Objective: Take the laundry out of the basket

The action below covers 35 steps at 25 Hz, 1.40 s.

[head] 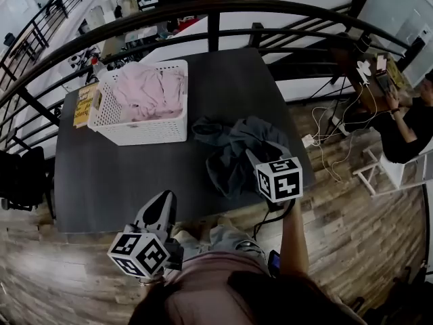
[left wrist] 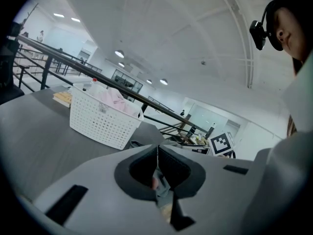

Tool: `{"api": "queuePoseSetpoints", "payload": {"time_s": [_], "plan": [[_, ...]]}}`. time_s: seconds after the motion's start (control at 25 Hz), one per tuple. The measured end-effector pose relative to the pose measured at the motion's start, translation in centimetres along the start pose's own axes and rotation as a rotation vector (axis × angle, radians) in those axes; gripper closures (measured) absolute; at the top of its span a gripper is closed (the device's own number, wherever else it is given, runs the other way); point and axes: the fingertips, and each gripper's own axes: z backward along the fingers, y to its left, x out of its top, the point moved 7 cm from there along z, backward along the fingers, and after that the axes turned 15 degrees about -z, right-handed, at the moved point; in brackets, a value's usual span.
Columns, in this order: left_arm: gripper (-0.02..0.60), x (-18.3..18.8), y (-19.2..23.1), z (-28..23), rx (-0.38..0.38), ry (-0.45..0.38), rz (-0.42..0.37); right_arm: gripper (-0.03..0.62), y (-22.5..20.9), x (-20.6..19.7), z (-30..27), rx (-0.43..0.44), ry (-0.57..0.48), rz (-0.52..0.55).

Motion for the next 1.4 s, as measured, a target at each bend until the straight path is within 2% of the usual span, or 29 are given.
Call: {"api": "queuePoseSetpoints", "payload": {"time_s": [0.08,0.28,0.4,0.56,0.8,1.04,1.4], "plan": [[0.583,0.2,0.4,0.3,-0.016,0.004,-0.005,0.444,0.3,-0.2,0.6,-0.032,-0.018,-0.019],[0.583,0.7,1.8,1.4,-0.043,0.007,-0.018,0.515,1.7,-0.4,2.0,-0.077,-0.065,-0.085],[0.583,1.1,2.7,2.0,-0.049,0.015,-0.019,0.543,2.9,-0.2,2.8,-0.072,-0.086,-0.128],[0.583,1.3,4.1,2.6,-0.055,0.031,-0.023,0.559,4.8,-0.3,3.6,-0.05,-0.109,-0.18],[0.583,2.0,6.4,3.5,-0.087,0.033,-0.035,0.577,8.6,-0.4,4.6,-0.022,-0.146,-0.2],[0.583,2.2,8.5,3.9,-0.127,0.038,-0.048,0.577,11.7,-0.1,5.4,0.002,-0.234,-0.235],[0.583,2.6,12.7,5.7,-0.172,0.038,-0.058,0.577,16.4,-0.8,5.3,-0.03,-0.272,-0.251]]}}
